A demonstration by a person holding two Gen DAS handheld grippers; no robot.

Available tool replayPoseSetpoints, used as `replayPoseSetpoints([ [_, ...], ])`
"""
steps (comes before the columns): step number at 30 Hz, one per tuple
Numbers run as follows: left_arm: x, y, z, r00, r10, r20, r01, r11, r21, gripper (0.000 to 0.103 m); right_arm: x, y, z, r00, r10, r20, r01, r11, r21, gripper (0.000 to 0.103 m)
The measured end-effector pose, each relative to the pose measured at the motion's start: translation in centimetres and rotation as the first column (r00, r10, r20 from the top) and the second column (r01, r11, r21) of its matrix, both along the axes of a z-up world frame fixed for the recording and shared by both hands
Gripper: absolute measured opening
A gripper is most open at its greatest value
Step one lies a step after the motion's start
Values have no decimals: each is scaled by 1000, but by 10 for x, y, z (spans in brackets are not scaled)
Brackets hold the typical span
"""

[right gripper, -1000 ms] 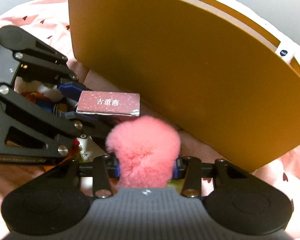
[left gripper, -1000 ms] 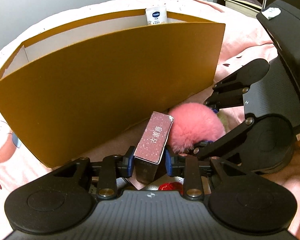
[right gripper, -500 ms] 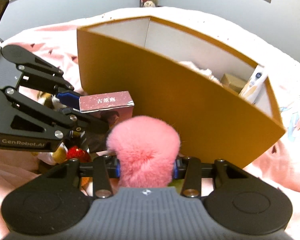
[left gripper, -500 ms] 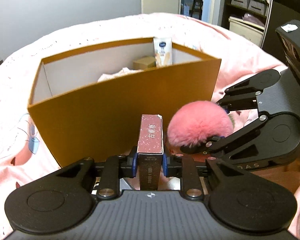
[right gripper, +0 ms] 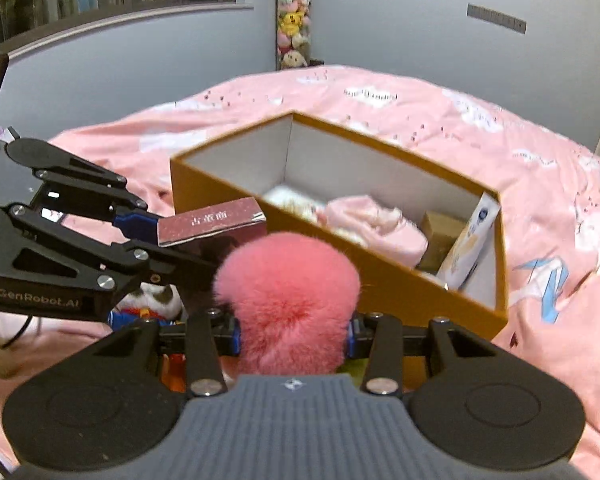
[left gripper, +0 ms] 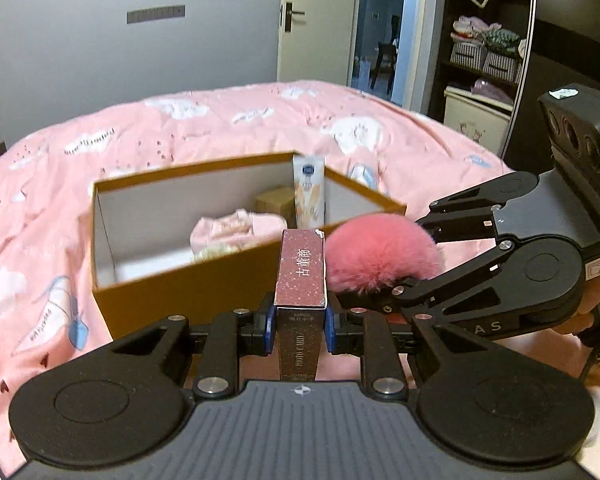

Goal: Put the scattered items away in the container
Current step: 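Lift the pompom and pink card box and carry both over the box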

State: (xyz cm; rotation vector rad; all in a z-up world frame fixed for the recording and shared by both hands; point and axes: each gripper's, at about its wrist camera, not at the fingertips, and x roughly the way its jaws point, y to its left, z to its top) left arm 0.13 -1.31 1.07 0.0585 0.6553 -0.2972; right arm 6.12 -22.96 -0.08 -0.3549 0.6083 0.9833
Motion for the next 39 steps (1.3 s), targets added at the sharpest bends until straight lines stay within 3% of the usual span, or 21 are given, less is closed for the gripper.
replayPoseSetpoints([
  [13,15,7,44,987,58,148,-58,998,-1,26,14,18,44,995,24,97,-33,995,90,46],
  [21,41,20,48,970,139,199,-151,987,47,26,35,41,52,991,0,133,-15,994,110,46],
  [28,74,46,39,967,198,161,-207,977,41,26,63,73,42,989,-32,146,15,993,114,46],
  [34,99,68,34,967,224,121,-227,974,17,26,93,95,51,993,-50,109,34,989,145,46],
  [39,112,67,14,970,232,65,-235,972,31,26,123,122,26,999,-50,-7,50,991,121,46],
])
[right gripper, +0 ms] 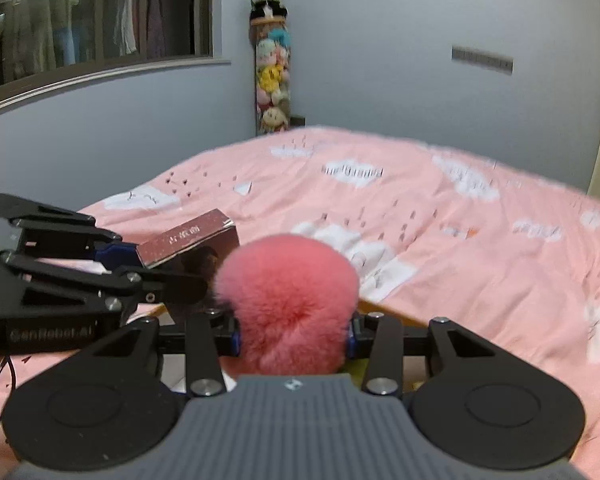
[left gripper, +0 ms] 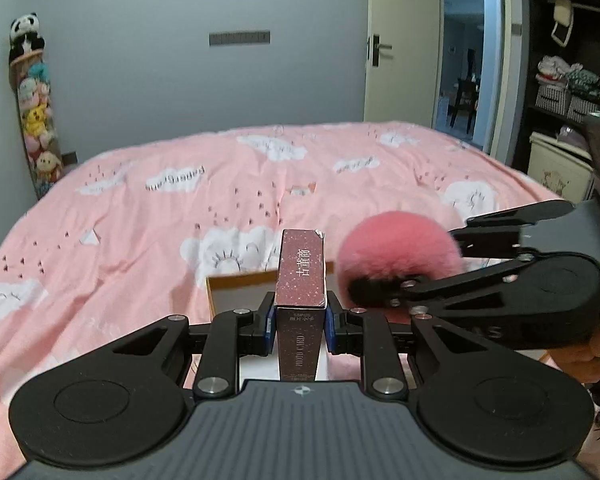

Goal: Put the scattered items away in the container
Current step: 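Lift the pompom and pink card box and carry both over the box, then lower the pompom and card box into the box and open both grippers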

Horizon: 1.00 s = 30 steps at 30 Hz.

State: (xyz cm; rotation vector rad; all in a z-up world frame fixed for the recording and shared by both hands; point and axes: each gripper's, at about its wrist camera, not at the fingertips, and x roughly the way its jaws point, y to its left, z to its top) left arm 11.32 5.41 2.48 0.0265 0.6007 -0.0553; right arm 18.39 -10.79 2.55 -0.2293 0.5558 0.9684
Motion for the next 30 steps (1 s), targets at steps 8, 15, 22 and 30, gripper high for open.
replayPoseSetpoints([
  [8,-4,-19,-22,994,78,-83,-68,990,123,26,29,12,-40,960,-19,-280,18,1000,-4,46],
  [15,3,-16,-34,970,165,-179,-147,983,109,26,29,15,-53,943,-11,-333,-9,998,-58,46],
  [22,2,-21,-42,962,184,-201,-161,979,127,26,24,22,-57,948,1,-317,-34,994,-99,49],
  [30,2,-26,-44,965,178,-191,-152,978,144,26,25,15,-56,943,-7,-334,-21,997,-80,53],
])
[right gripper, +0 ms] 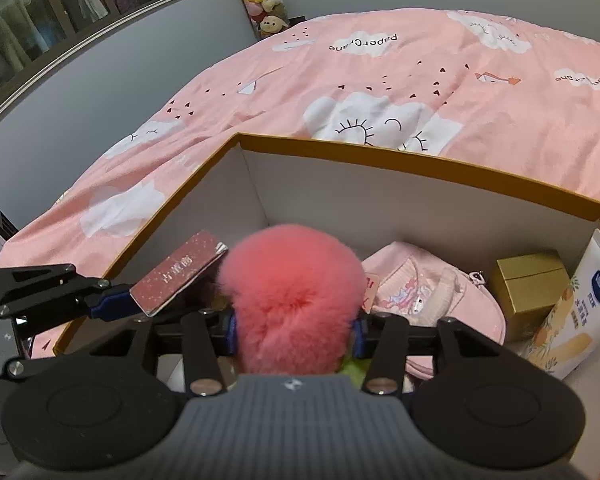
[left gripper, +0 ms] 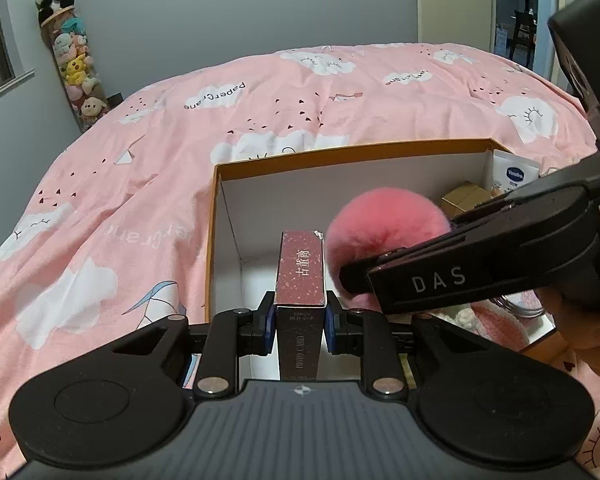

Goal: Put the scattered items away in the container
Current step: 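Lower the pompom and card box into the box and open both grippers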

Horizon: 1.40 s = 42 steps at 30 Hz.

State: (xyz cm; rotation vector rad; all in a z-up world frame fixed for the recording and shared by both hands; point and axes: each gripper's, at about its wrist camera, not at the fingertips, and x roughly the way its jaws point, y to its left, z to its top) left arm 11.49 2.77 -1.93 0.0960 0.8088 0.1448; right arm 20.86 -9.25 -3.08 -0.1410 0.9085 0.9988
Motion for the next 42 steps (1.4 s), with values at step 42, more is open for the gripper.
replayPoseSetpoints([
  [42,-25,-10,13,993,-14,116,11,1000,27,33,-41,-45,13,983,-113,142,106,993,57,58],
])
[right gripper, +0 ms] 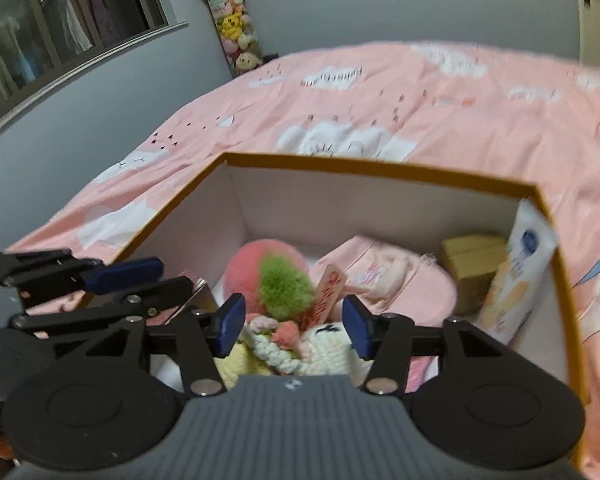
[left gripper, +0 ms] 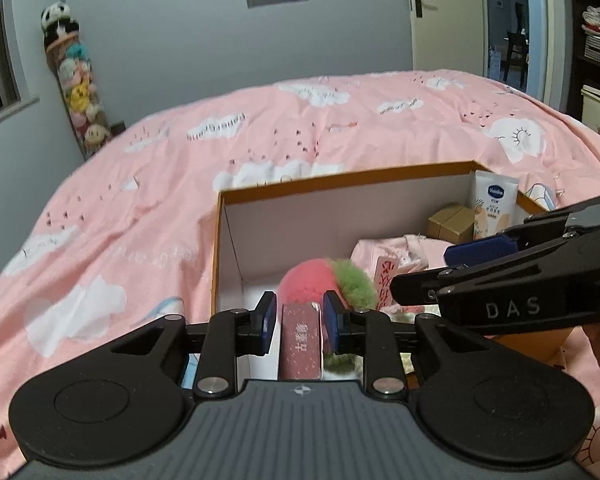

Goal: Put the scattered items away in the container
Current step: 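Lower the pompom and card box into the box and open both grippers, then withdraw both grippers from the box toward the raccoon plush and crocheted fruit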

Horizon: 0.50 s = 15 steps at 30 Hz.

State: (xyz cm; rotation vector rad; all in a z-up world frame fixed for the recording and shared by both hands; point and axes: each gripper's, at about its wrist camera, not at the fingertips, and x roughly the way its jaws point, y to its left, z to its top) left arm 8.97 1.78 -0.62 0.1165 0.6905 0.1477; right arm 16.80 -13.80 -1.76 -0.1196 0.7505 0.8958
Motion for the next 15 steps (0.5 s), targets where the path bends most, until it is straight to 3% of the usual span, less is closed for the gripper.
replayPoseSetpoints([
  [4,-8,-3,6,999,-3,32,2,1000,9,37,-13,-9,8,995,-24,97,23,1000,13,66],
  [8,-20,-6,12,997,0,80,-1,1000,8,50,-27,-23,16,984,-54,172,46,998,51,72],
  [15,-40,-16,24,990,-33,136,31,999,17,53,-50,-43,27,963,-104,249,77,990,118,80],
])
